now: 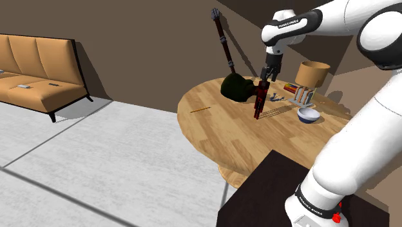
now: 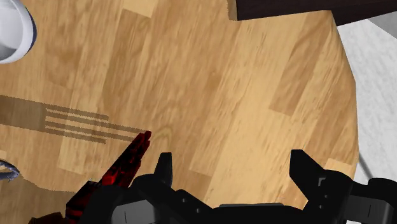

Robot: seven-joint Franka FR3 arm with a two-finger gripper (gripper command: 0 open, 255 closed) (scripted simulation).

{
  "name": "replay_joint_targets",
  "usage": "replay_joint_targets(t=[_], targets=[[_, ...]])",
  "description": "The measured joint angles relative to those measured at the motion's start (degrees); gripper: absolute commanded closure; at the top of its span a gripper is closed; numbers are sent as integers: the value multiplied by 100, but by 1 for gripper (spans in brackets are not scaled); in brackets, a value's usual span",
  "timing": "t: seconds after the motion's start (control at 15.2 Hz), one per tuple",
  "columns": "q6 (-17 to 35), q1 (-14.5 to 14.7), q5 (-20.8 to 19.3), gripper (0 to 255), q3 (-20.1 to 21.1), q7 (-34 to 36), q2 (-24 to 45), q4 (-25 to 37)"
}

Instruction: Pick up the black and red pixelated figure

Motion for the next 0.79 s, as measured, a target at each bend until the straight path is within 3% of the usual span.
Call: replay_joint_targets(t=[0.46, 0.79], targets=[[62, -377, 1116, 0, -478, -1309, 1750, 1377], [-188, -1052, 1951, 0, -455, -2087, 3061, 2653]])
